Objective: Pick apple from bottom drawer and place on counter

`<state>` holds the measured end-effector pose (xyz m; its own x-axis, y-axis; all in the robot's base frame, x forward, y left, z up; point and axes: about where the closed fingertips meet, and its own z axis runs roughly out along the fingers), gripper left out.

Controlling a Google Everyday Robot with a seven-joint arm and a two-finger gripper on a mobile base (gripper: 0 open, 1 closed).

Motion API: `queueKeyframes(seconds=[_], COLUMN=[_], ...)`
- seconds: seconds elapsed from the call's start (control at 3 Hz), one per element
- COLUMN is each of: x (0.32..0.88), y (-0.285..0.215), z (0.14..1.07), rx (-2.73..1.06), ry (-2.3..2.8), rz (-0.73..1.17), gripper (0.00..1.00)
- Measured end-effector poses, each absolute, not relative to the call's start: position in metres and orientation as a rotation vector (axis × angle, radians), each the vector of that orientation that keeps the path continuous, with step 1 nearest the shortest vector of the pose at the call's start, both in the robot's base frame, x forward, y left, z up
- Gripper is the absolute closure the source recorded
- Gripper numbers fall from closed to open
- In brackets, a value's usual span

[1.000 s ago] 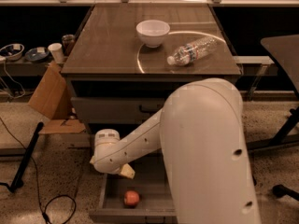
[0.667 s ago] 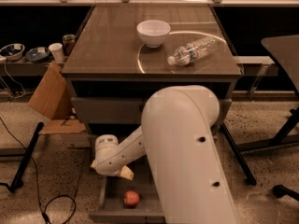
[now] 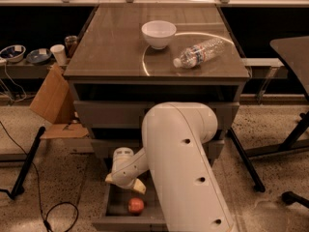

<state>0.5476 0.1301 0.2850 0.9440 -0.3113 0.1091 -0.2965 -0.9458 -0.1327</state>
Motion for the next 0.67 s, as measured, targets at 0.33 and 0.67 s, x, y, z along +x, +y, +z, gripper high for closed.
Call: queueKeyframes(seconds=[0.33,0.67], x=[0.548,0.549], y=[0.13,0.124], z=[0.285,0.271], rx=[-2.984,-2.998], ry=[0.468,0.474], rz=[-0.195,-0.173], gripper=[0.0,0.0])
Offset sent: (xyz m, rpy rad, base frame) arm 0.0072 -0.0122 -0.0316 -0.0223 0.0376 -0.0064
